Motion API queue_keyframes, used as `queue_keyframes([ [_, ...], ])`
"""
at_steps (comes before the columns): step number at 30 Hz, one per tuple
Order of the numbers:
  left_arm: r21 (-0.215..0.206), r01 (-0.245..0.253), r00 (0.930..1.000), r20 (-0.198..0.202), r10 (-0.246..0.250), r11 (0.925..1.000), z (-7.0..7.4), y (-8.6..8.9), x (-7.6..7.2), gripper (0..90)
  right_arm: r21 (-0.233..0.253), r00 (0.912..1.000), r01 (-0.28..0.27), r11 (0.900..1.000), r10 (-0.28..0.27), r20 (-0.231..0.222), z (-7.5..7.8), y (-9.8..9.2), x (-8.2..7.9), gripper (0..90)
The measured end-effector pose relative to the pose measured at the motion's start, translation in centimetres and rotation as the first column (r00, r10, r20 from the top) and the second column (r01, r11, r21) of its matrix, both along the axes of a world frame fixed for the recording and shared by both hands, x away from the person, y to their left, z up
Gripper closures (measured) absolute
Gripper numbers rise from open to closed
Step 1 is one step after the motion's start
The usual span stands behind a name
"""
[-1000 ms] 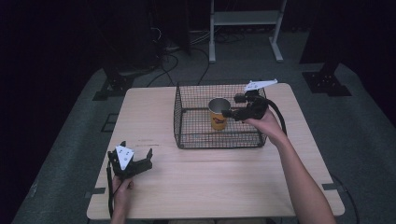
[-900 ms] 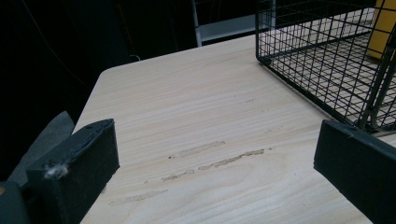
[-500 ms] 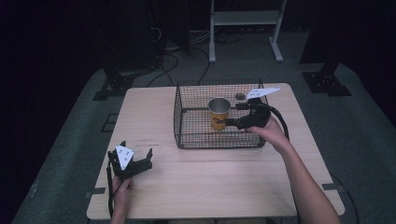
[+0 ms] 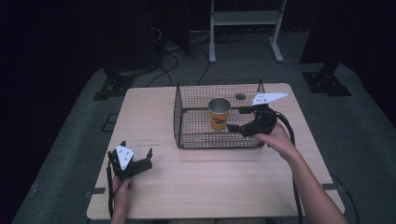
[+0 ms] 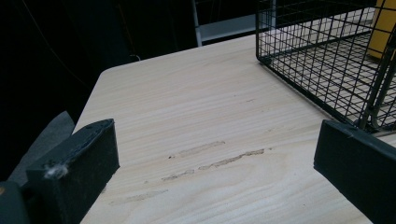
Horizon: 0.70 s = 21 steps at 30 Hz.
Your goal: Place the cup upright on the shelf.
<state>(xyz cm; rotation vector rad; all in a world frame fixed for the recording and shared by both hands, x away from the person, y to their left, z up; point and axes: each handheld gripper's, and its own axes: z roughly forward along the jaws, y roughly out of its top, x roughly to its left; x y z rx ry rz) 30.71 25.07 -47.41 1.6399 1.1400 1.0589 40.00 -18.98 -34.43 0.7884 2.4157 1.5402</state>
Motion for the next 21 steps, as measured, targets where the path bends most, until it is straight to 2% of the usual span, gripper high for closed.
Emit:
queue_keyframes([
  [4,0.001,0.0,1.0,-0.001,0.0,1.0,0.0,0.0,0.0,0.0,0.003,1.0,-0.001,1.0,0.001,0.003,-0.2,-0.5,-0.7,5.0],
  [7,-0.002,-0.001,1.0,-0.001,0.001,1.0,0.0,0.0,0.0,0.0,0.005,0.9999,-0.008,1.0,0.008,-0.011,-0.6,-0.7,-1.1,5.0],
  [13,0.0,-0.003,1.0,-0.002,0.003,1.0,0.0,0.0,0.0,0.0,-0.015,0.9998,-0.009,1.0,0.009,-0.02,-1.5,-1.4,-1.8,5.0],
  [18,0.0,-0.003,1.0,0.0,0.003,1.0,0.0,-0.1,0.0,0.0,0.008,0.9995,-0.008,1.0,0.008,-0.031,-2.1,-2.0,-2.2,4.9],
  [21,0.0,-0.003,1.0,-0.002,0.003,1.0,0.0,0.0,0.0,0.0,0.006,0.9995,-0.012,1.0,0.012,-0.031,-2.3,-2.1,-2.5,5.0],
])
